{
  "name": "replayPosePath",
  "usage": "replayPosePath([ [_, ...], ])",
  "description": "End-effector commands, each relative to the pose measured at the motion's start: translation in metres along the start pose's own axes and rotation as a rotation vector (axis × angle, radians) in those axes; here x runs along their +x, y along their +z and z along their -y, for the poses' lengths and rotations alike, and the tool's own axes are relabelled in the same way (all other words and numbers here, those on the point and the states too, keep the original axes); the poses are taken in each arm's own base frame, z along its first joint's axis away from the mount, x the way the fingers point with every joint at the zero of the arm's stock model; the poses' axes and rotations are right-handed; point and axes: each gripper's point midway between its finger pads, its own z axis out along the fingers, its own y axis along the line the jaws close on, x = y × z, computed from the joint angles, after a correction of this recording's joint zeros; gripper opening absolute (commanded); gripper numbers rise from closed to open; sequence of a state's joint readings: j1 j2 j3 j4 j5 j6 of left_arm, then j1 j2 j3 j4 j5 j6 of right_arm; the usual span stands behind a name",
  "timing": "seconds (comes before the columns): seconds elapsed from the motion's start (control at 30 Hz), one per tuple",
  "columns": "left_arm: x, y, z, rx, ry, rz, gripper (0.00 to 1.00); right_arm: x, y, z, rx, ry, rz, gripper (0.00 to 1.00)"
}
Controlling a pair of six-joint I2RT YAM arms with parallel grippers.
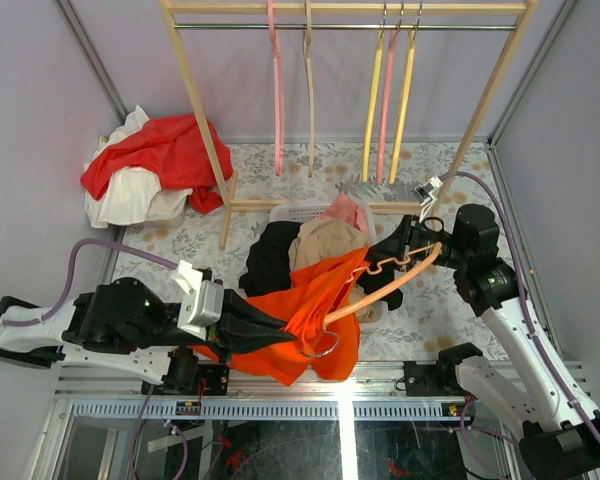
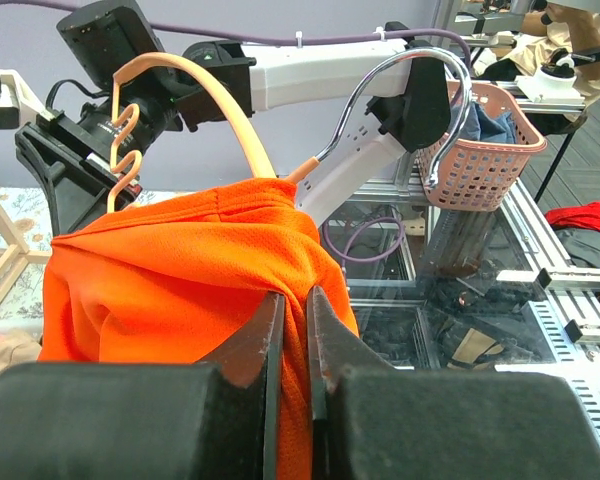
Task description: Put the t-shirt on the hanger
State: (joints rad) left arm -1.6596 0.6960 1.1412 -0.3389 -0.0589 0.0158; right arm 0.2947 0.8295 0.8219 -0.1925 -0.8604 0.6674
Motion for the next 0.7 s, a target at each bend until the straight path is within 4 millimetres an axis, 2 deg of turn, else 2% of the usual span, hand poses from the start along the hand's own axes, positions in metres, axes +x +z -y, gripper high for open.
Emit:
replayPosePath([
  [0.0,-0.079,-0.017,0.076,0.32,-0.035,0.277,0.0,-0.004,0.005,0.006,-0.016,0.013,0.027,0.0],
  [0.2,-0.081,-0.003,0.081,0.323,-0.005,0.282,0.0,0.013,0.016,-0.001,-0.075,0.028,-0.012,0.0],
  [0.33,-0.079,0.004,0.086,0.339,-0.003,0.281,0.0,0.016,0.021,0.003,-0.052,0.023,-0.019,0.0],
  [0.53,-0.079,0.001,0.09,0.365,-0.024,0.293,0.0,0.016,0.023,0.011,-0.024,0.024,-0.004,0.0],
  [0.67,-0.075,-0.002,0.086,0.348,-0.043,0.284,0.0,0.014,0.021,0.015,0.014,0.006,0.009,0.0],
])
